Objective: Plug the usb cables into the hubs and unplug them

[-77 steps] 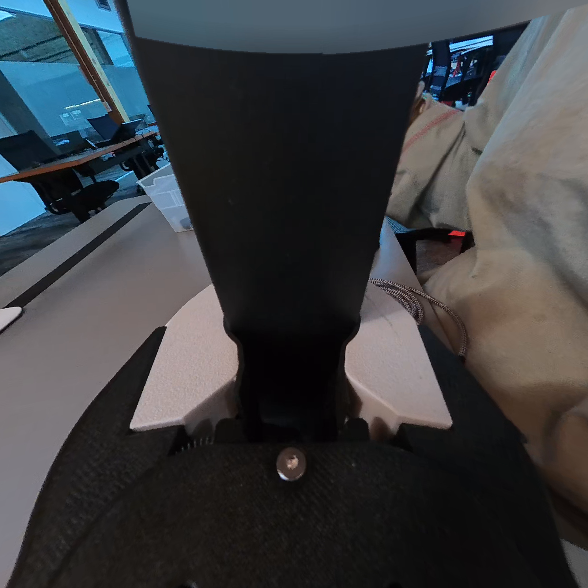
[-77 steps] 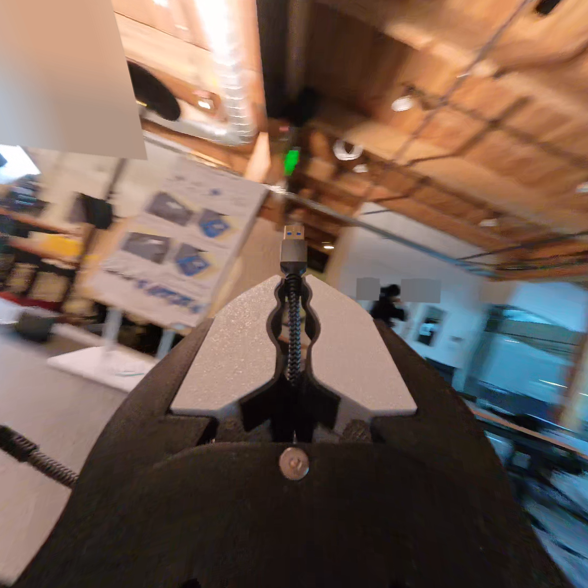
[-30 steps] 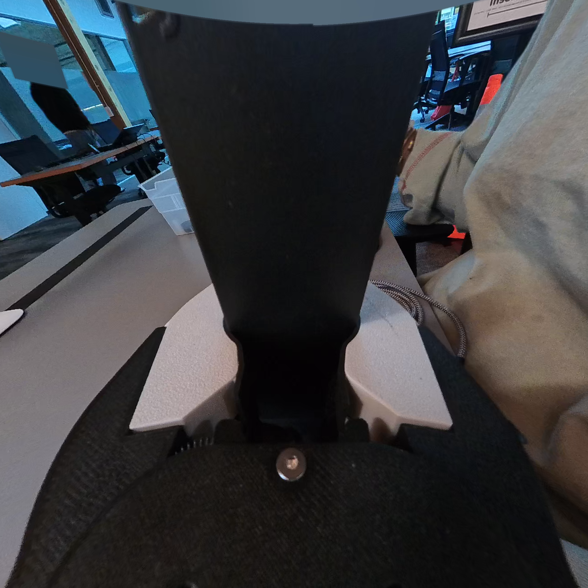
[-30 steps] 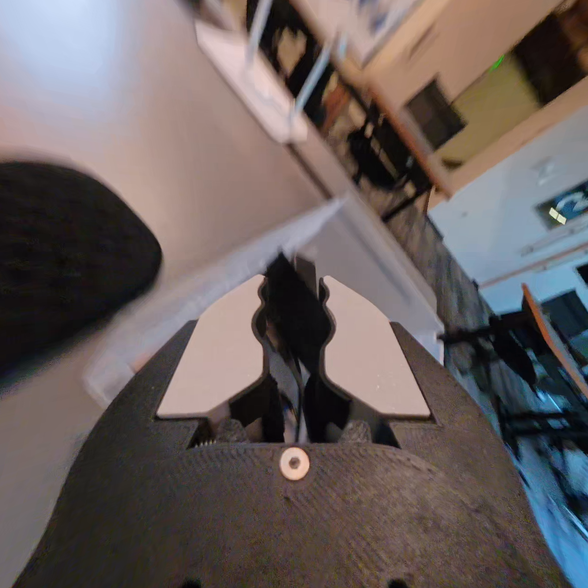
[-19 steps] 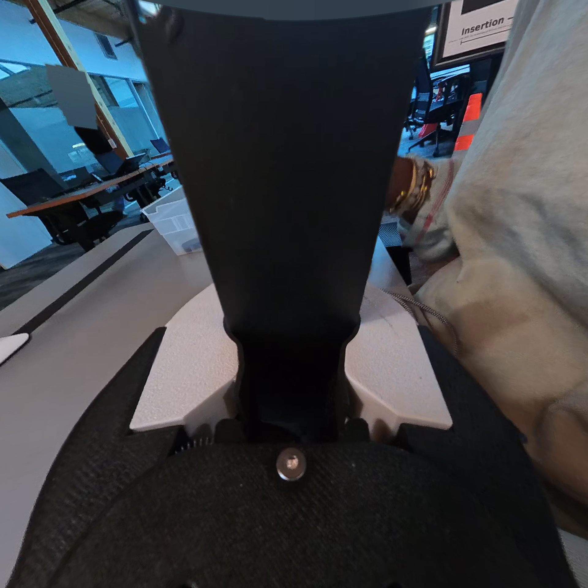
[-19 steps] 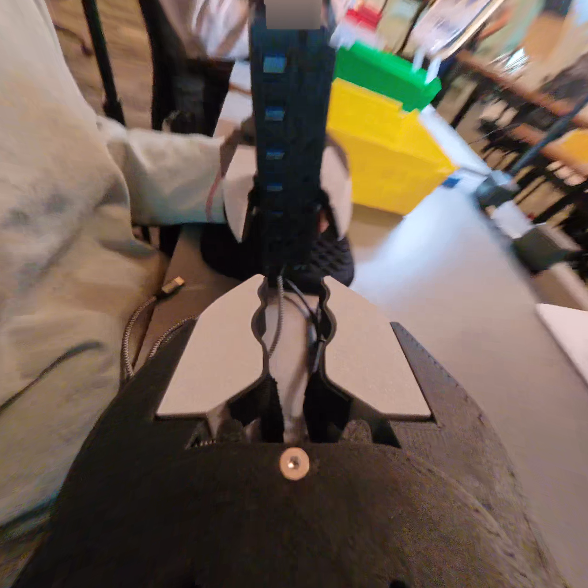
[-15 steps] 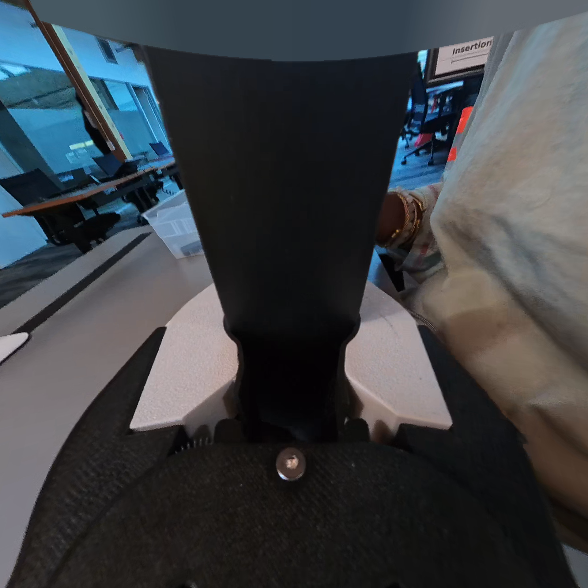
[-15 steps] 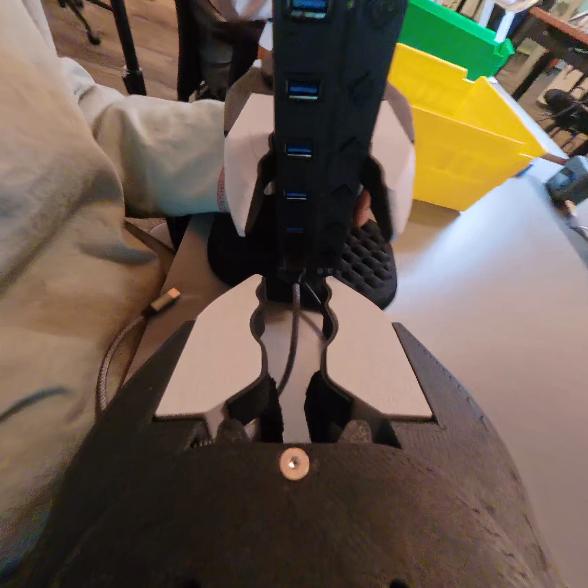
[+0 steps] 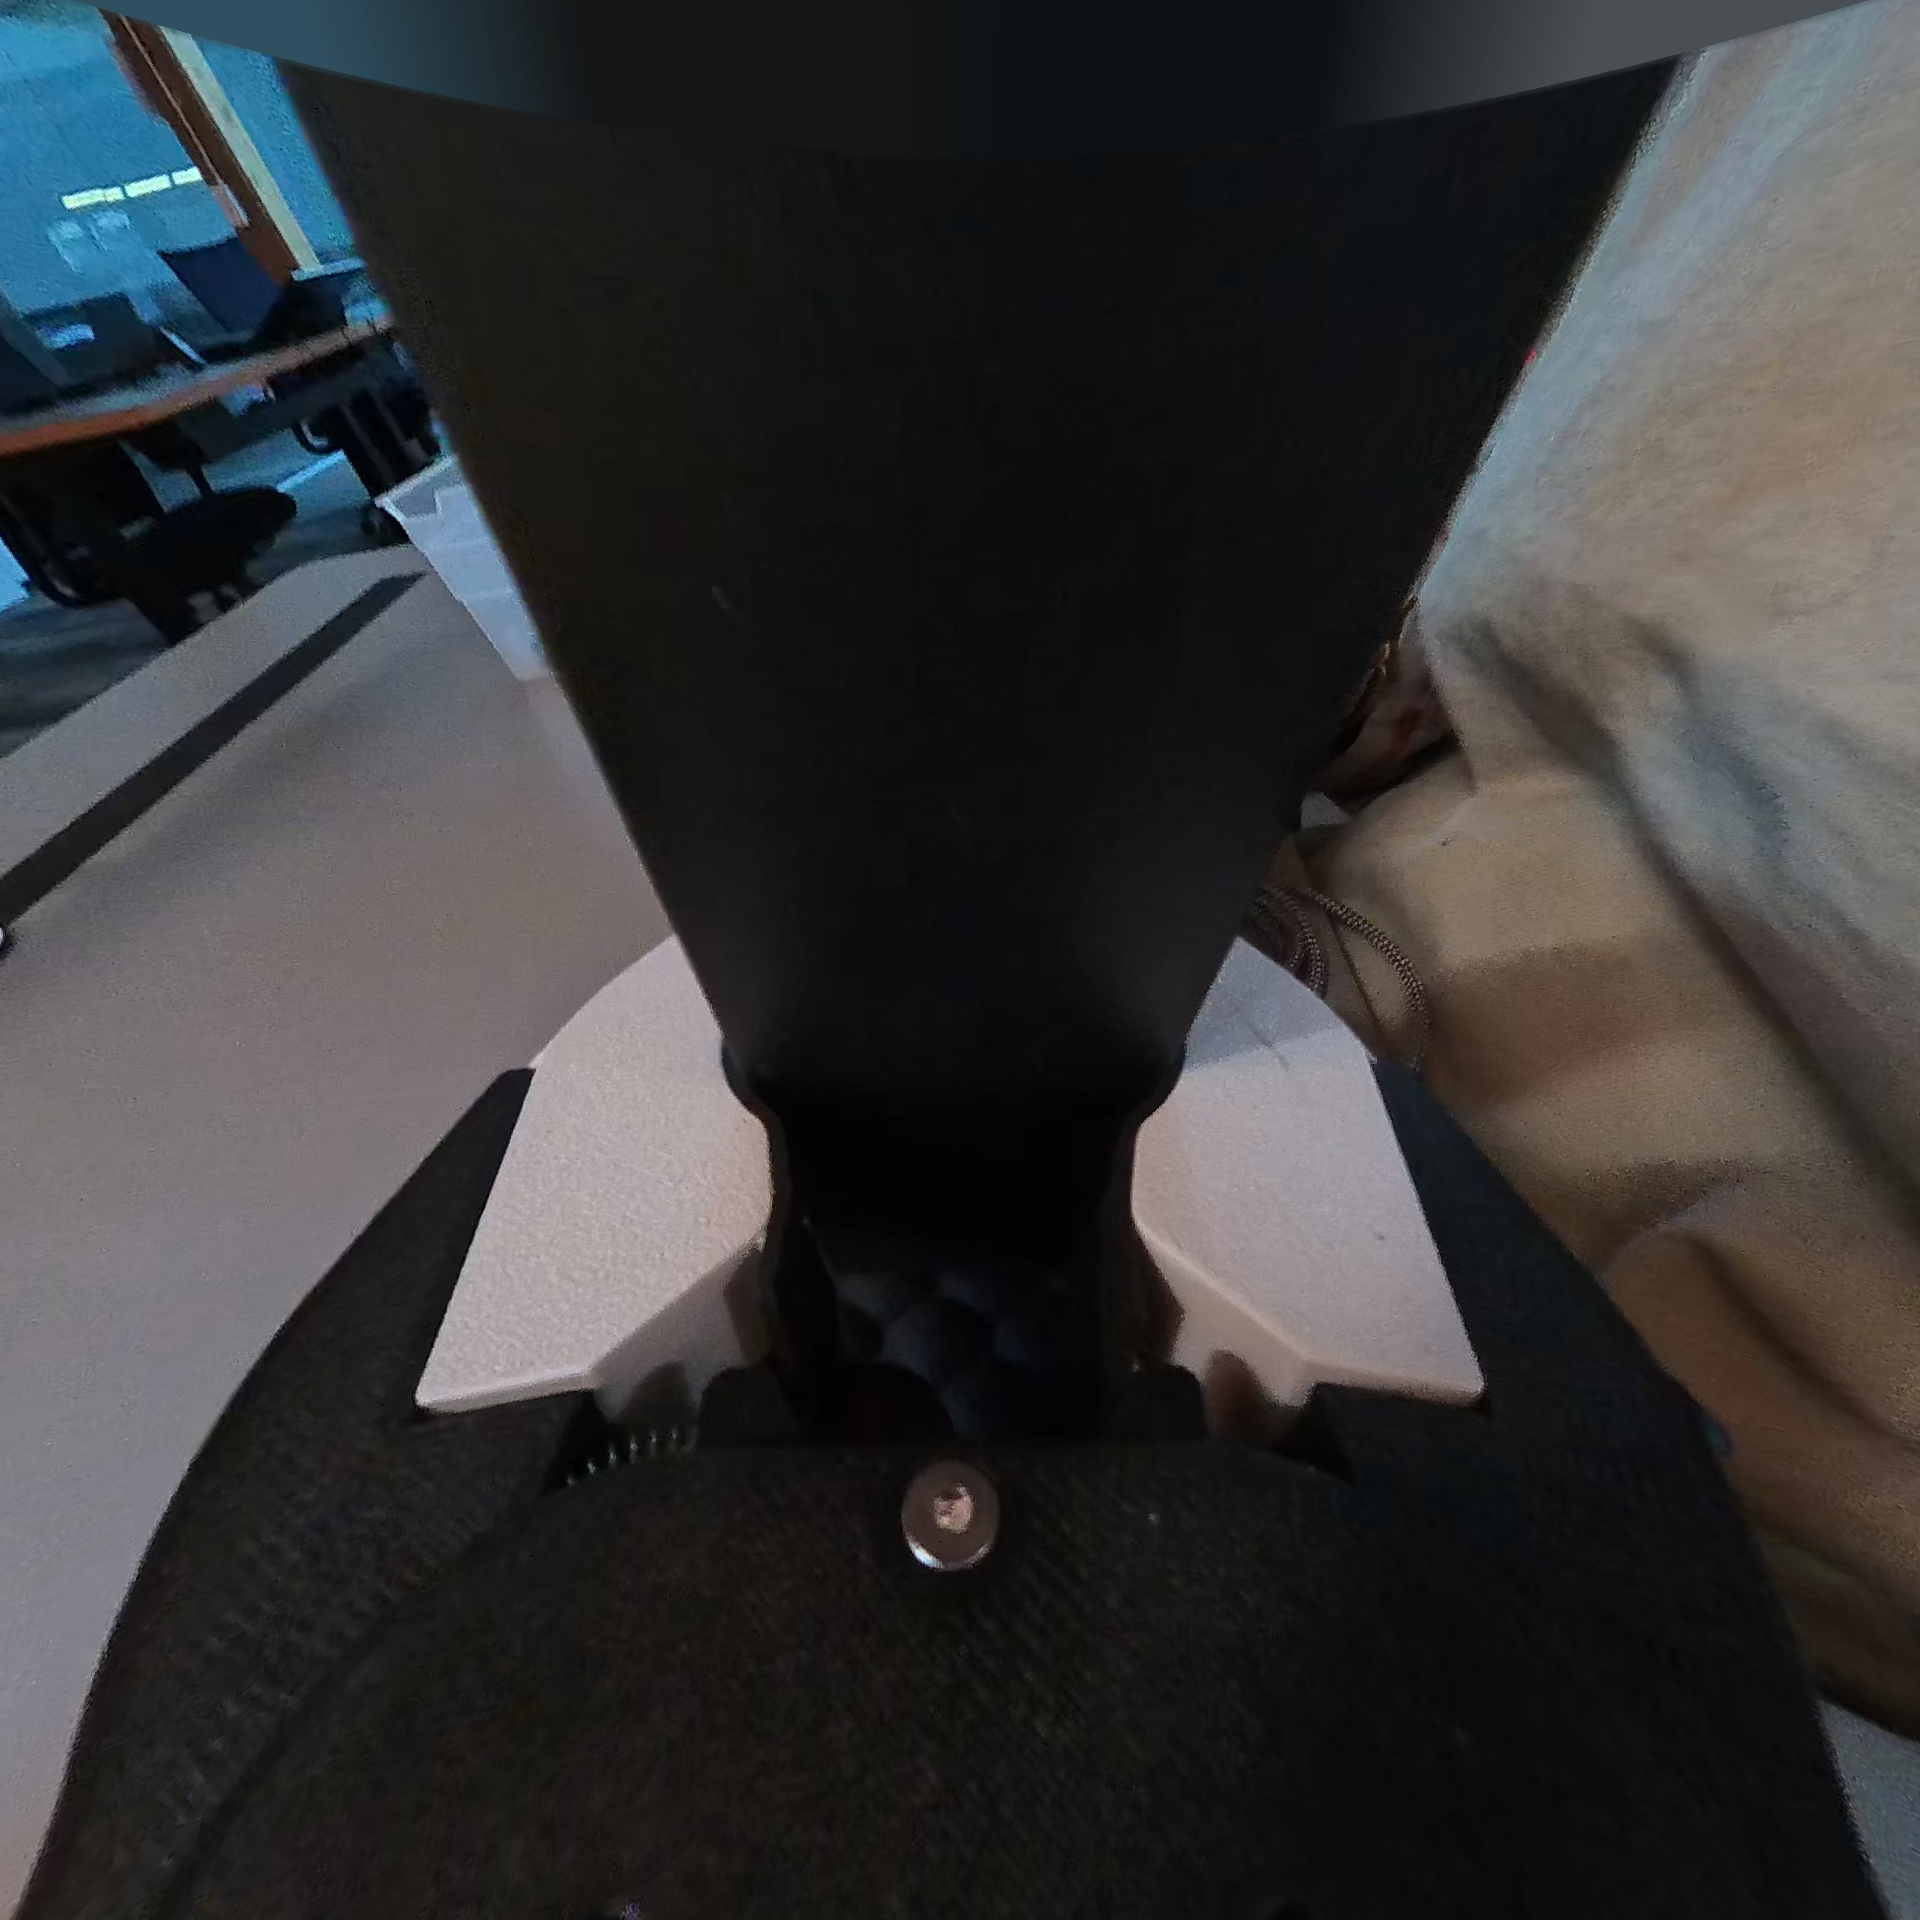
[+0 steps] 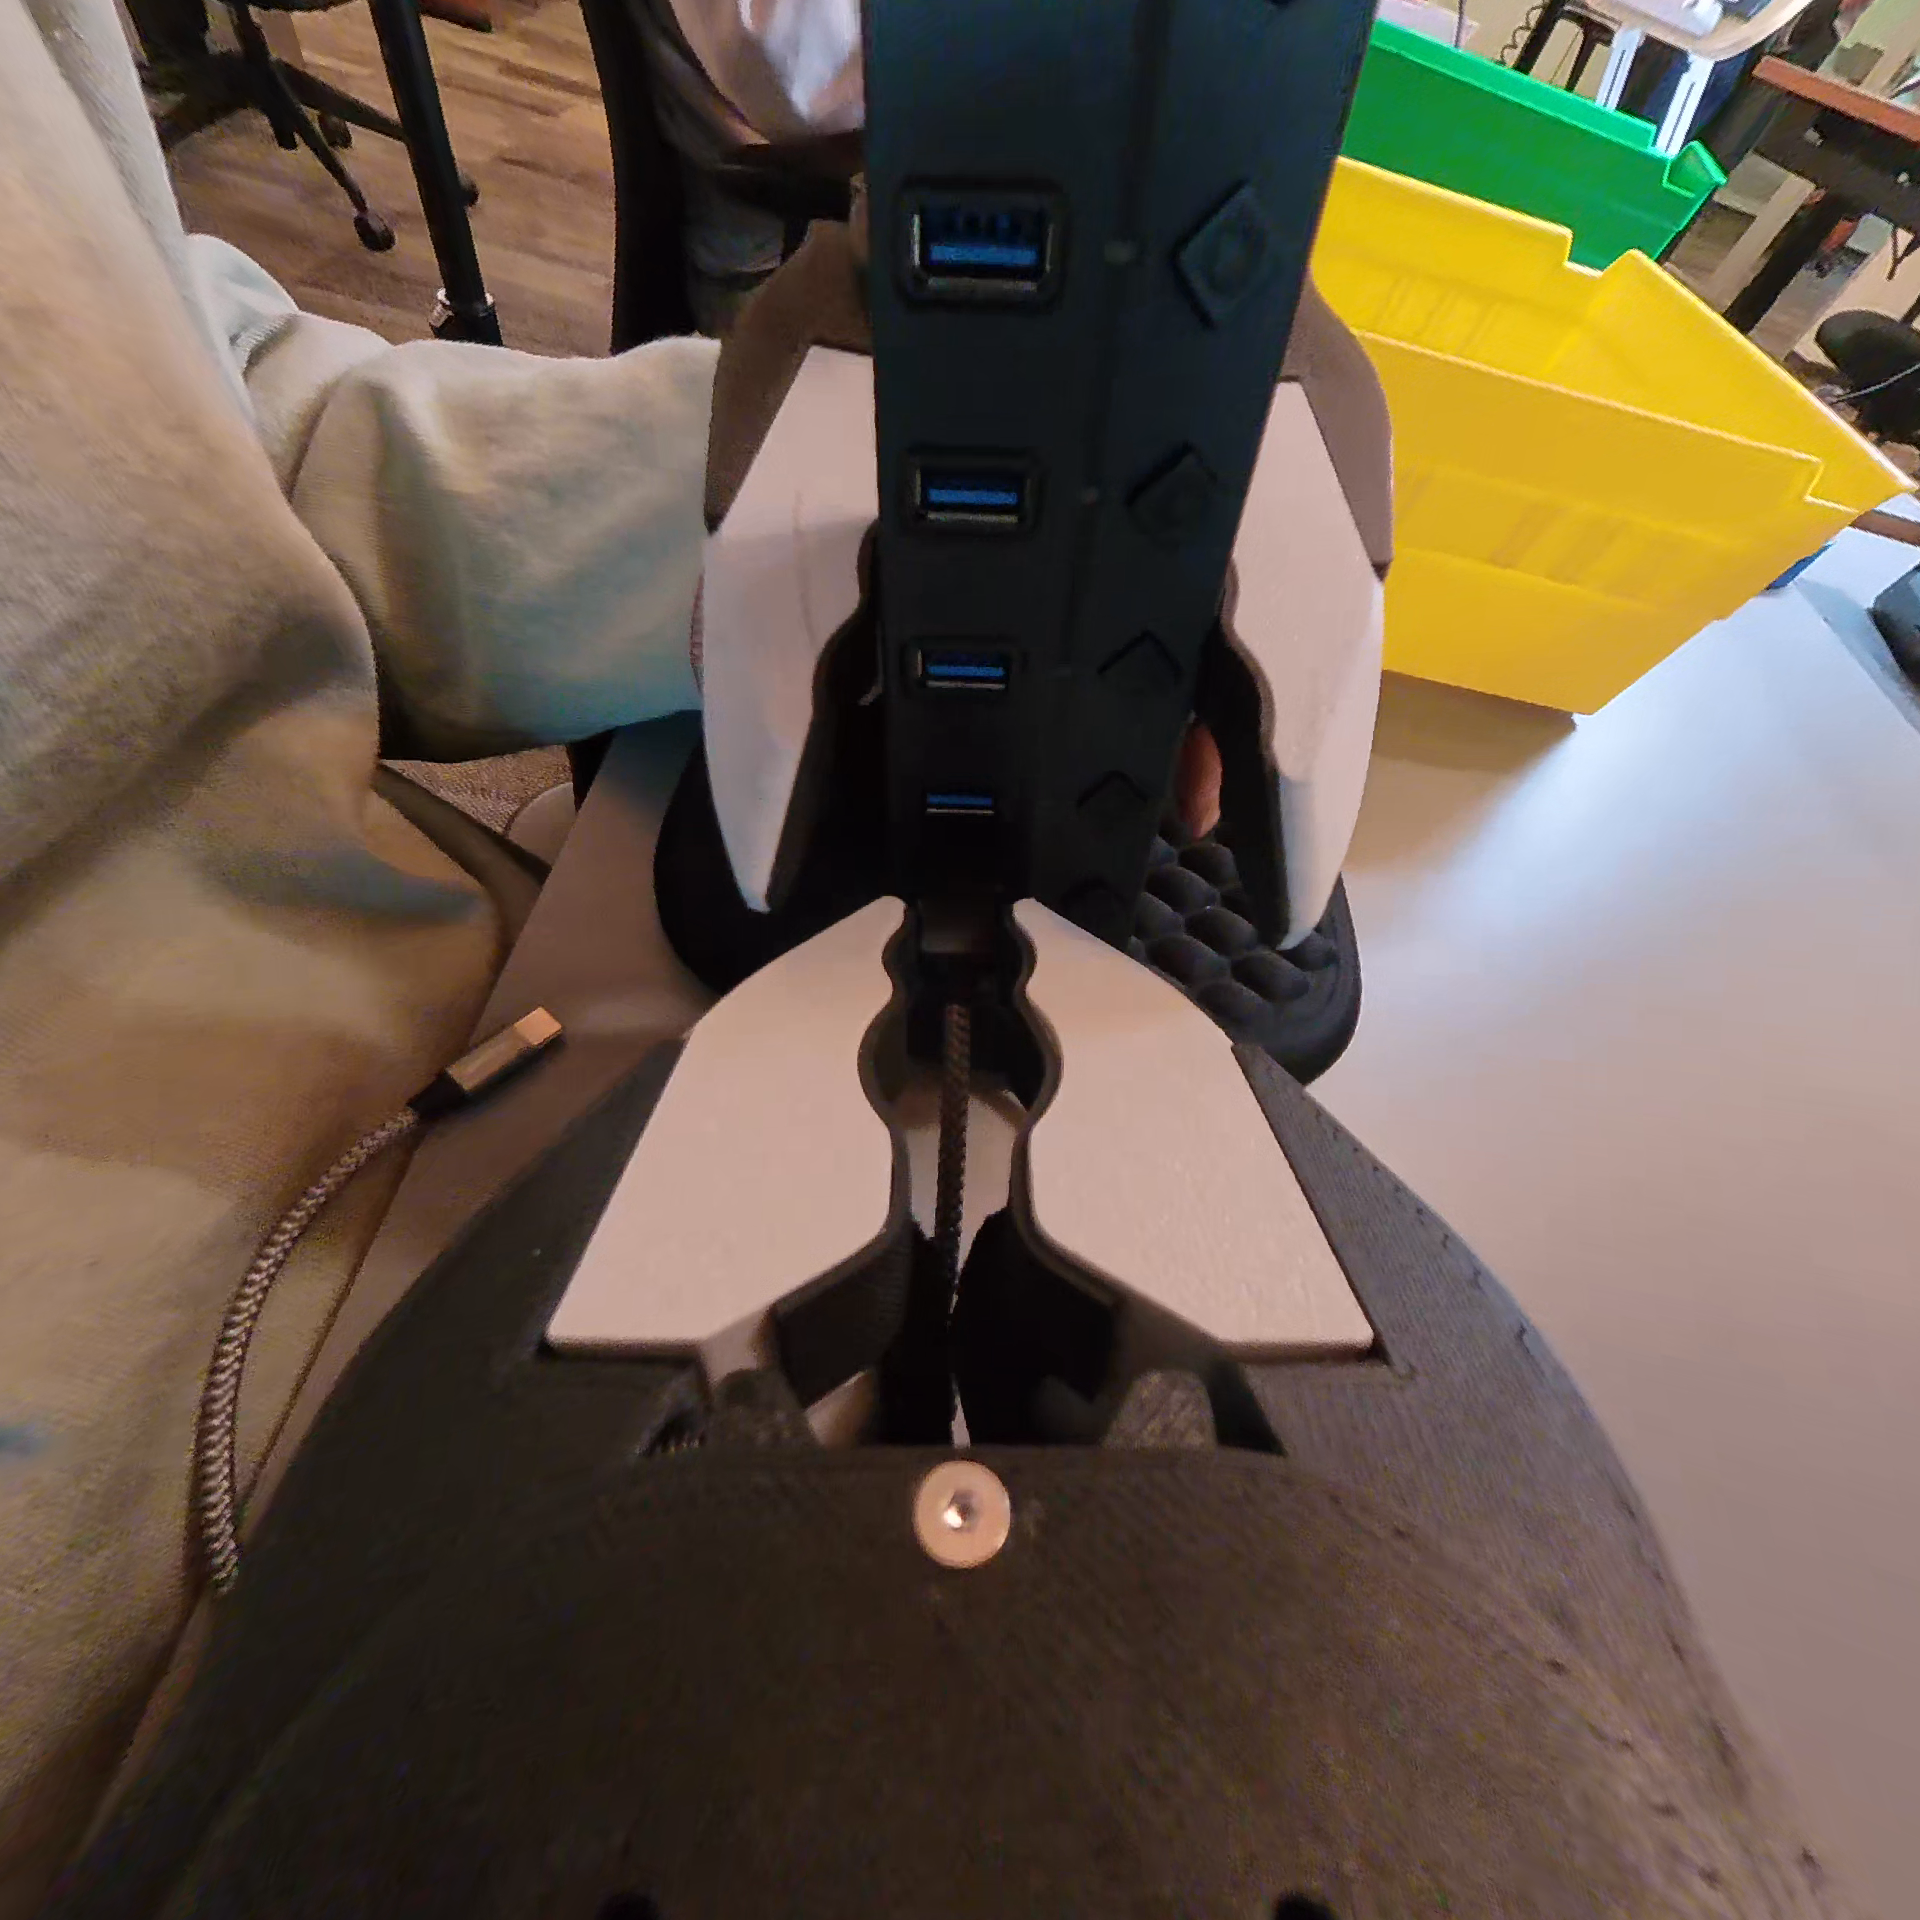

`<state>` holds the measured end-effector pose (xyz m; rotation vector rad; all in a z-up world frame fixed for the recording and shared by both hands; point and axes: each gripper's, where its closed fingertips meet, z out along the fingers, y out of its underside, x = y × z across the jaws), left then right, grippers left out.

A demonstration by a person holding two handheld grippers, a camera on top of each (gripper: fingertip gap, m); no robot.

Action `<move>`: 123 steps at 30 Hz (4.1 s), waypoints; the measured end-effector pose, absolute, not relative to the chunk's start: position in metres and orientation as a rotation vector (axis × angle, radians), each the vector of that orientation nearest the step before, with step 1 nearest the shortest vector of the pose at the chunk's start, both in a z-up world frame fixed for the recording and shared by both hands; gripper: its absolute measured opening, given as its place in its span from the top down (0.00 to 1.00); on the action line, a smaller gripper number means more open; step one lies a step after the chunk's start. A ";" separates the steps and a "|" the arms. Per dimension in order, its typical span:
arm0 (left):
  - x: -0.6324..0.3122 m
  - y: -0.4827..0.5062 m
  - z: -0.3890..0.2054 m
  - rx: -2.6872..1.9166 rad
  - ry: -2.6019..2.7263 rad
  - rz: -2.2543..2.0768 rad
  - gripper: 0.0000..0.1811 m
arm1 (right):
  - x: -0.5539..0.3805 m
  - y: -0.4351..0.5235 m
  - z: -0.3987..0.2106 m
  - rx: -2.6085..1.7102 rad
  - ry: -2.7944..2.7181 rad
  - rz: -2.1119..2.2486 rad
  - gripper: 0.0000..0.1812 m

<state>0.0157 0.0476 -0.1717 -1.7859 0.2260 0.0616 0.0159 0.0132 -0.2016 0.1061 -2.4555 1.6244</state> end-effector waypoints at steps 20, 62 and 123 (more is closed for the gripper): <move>0.017 0.042 -0.183 -1.899 0.234 0.058 0.64 | 0.006 0.081 -0.156 -0.025 -2.203 1.759 0.92; 0.012 0.042 -0.193 -1.942 0.205 0.046 0.64 | -0.050 0.451 -0.151 -0.958 -1.821 0.305 0.76; -0.049 0.028 -0.122 -1.439 -0.111 0.447 0.75 | -0.097 0.335 0.059 -0.244 -1.611 1.342 0.70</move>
